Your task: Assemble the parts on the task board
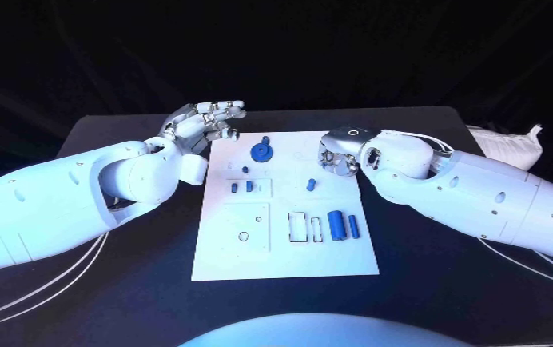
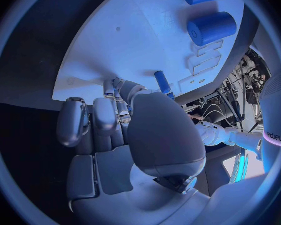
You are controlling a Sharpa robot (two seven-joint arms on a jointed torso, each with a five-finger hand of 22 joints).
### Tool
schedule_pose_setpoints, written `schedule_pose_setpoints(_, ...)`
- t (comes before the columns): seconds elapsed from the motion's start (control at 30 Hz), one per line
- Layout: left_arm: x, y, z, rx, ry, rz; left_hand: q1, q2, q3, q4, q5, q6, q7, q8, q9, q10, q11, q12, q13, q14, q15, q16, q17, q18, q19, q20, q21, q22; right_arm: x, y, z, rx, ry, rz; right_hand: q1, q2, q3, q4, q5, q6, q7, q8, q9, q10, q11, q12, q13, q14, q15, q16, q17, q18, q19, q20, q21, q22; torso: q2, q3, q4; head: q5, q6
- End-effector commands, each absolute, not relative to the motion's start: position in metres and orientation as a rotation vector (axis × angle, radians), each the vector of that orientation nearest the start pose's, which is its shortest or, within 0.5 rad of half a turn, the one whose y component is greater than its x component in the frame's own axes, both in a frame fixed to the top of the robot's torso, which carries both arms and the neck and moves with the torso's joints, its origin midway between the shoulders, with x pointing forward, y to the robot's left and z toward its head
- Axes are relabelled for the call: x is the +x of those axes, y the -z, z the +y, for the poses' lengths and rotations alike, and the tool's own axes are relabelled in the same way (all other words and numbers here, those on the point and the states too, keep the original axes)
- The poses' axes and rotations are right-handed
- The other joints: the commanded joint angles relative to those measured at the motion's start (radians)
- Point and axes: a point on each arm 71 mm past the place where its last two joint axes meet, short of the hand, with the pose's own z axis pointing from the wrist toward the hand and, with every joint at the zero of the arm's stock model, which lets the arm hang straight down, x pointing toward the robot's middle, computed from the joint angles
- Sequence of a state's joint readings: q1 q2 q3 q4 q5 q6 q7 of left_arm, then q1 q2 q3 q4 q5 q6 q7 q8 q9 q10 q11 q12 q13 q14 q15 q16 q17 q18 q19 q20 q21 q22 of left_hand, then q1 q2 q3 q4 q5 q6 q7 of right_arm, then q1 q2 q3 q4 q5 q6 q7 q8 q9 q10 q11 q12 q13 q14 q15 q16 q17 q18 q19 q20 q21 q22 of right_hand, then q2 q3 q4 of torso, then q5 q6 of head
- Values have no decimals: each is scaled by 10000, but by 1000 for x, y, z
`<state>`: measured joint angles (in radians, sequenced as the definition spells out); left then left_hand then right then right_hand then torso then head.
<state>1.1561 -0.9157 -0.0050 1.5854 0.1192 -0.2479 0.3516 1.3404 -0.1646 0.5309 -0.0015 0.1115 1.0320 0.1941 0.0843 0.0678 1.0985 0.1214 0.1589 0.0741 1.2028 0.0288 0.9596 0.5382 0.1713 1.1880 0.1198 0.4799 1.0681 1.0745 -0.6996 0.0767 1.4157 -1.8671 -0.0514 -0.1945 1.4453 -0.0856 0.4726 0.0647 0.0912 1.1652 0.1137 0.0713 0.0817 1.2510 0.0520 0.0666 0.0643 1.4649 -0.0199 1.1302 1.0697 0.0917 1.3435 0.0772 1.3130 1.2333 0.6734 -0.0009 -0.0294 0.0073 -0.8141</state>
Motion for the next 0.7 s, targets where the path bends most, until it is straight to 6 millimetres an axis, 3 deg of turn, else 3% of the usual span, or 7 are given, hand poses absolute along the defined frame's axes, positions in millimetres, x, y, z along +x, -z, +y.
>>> schedule_pose_setpoints(0.03, 474, 186, 223, -12878, 16339, 14421, -8, 32, -54, 20, 42, -54, -5, 29, -11, -78, -11, 65, 3, -63, 11, 60, -9, 104, 14, 75, -40, -17, 489, 226, -156, -5007, -3622, 17225, -145, 16, 82, -8, -102, 74, 5, 32, 39, 69, 6, -21, 16, 469, -80, 81, 58, -122, 78, 10, 72, 77, -7, -3, 15, -21, 22)
schedule_pose_setpoints(0.7, 476, 185, 226, -12827, 16240, 14167, 86, 137, -18, -39, 105, -47, -13, 69, 1, -98, -17, 139, 9, -75, 2, 89, -31, 110, 45, 73, -60, -42, 471, 198, -158, -4215, -4515, 16366, -194, 25, 165, -76, -194, 110, 28, 24, 58, 102, 19, -28, 13, 467, -71, 200, 142, -142, 118, 29, 154, 177, 7, 1, -10, 9, 40)
